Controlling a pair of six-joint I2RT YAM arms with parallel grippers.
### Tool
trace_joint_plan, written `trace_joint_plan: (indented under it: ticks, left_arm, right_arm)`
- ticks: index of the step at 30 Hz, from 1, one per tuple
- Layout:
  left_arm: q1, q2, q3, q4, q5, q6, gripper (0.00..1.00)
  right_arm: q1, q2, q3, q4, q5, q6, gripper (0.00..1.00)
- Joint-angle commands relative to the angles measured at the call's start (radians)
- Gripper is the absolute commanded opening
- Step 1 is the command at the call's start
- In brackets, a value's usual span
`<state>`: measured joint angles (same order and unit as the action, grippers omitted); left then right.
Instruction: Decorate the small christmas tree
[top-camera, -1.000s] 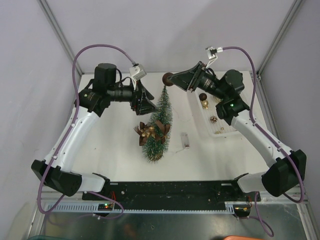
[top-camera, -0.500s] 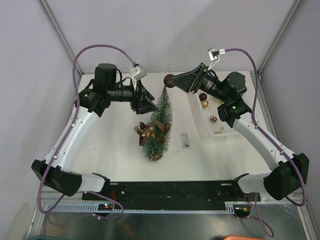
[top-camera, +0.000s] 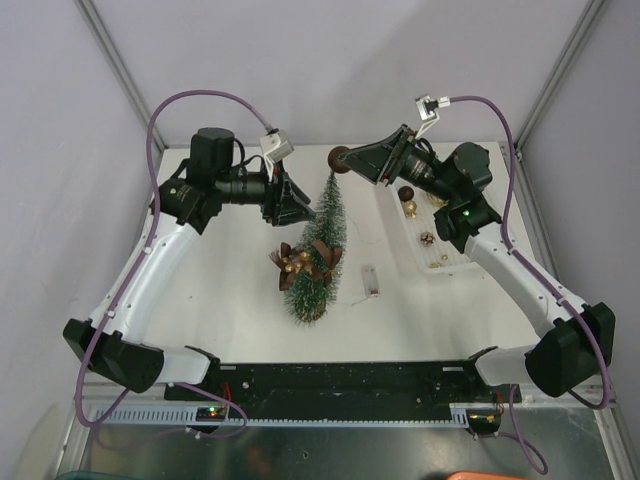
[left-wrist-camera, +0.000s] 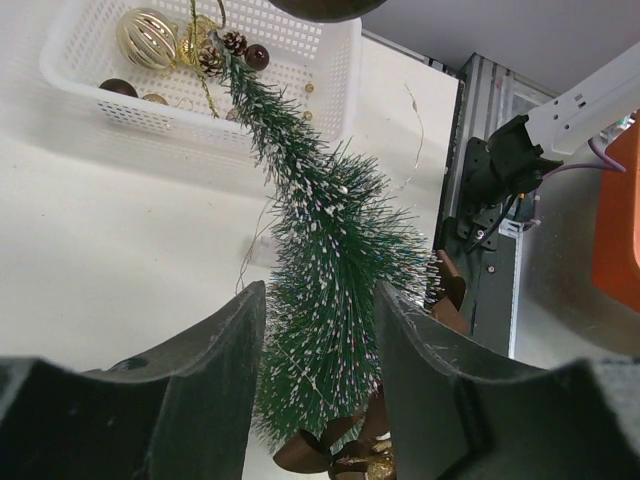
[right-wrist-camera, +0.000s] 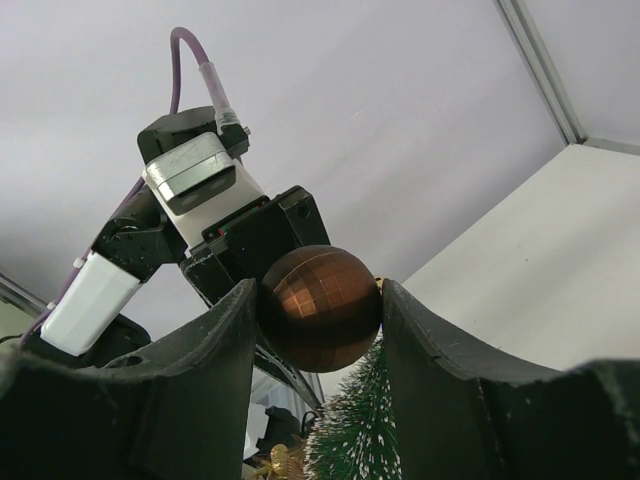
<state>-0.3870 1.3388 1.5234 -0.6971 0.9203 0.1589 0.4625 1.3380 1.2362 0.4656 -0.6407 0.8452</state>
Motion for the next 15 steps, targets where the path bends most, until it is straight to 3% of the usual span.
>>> trace_joint_plan:
  ticks: [1, 10, 15]
  left_arm:
    - [-0.01, -0.026, -0.004, 0.027, 0.013, 0.018, 0.51]
    - [-0.01, -0.032, -0.013, 0.027, 0.01, 0.02, 0.4]
    - [-0.009, -0.041, -0.018, 0.028, -0.002, 0.022, 0.25]
  right_arm:
    - [-0.001, 0.002, 0.002, 0.048, -0.01, 0.007, 0.33]
    - [-0.002, 0.008, 0.002, 0.043, -0.001, -0.01, 0.32]
    - [-0.003, 0.013, 0.002, 0.043, -0.006, -0.008, 0.31]
